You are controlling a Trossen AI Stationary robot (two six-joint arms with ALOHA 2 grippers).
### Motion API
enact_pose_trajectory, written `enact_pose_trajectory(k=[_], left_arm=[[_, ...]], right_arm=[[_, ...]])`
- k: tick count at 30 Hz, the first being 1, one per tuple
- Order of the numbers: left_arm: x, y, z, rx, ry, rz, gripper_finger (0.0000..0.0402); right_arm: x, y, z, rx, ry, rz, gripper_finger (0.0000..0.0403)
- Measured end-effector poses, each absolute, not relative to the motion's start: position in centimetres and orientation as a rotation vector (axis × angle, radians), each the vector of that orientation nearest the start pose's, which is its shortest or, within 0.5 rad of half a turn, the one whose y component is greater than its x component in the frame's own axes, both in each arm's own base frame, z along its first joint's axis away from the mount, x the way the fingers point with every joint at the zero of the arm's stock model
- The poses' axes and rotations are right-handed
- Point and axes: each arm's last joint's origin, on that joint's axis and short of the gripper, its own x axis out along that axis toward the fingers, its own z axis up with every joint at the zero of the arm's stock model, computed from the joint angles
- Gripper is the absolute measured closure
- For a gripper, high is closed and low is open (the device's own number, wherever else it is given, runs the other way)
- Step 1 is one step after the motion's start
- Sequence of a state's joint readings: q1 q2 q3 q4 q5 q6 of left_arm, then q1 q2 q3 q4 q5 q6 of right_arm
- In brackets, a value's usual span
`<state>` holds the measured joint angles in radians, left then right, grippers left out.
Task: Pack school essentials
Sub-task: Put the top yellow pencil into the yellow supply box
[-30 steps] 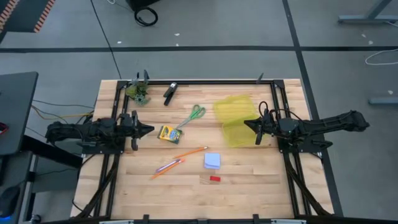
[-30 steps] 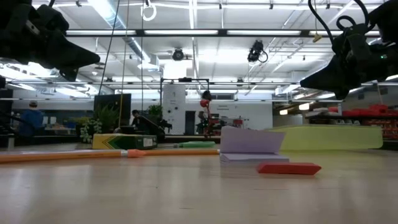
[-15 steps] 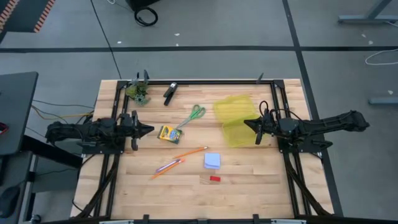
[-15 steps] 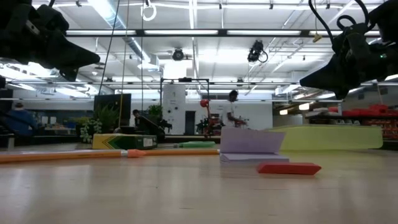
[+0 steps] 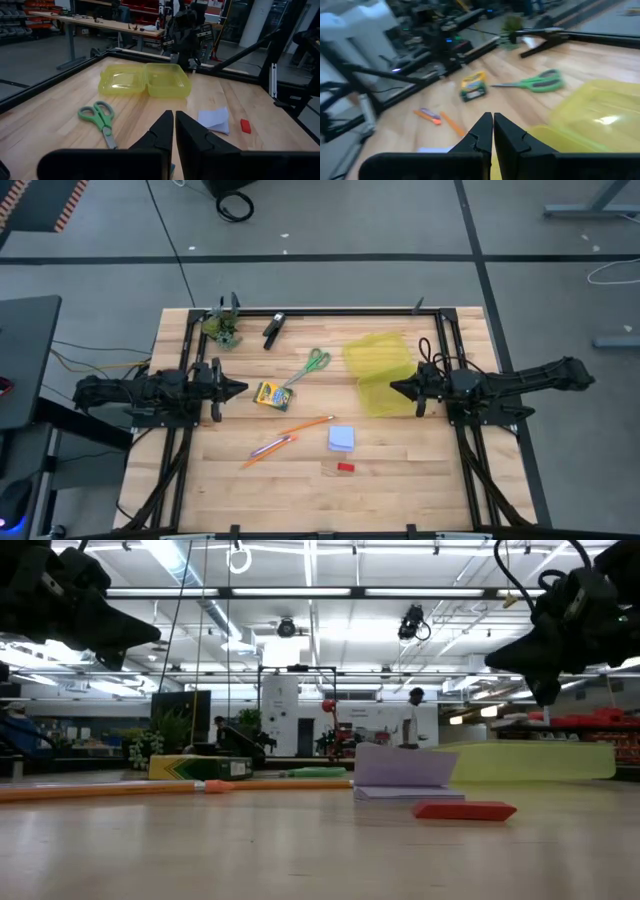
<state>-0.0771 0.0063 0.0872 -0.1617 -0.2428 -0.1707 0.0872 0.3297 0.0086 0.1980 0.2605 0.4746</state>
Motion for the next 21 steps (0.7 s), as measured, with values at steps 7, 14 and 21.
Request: enact_pose_trajectory(k=[7, 14, 21], left_arm=[[9.1, 0.0, 17.7, -0.157, 0.065, 0.172, 0.0367], [9.1, 0.0, 17.7, -0.157, 0.065, 0.172, 0.0371], [9.1, 0.0, 17.7, -0.157, 0.065, 0.172, 0.0376]], right_arm=[[11.9, 0.6, 15.8, 0.39, 0.09, -0.104, 0.0382], [12.2, 0.7, 15.4, 0.338, 0.136, -0.082, 0.0382], [12.5, 0.7, 14.9, 0.333, 0.183, -0.077, 0.0382]])
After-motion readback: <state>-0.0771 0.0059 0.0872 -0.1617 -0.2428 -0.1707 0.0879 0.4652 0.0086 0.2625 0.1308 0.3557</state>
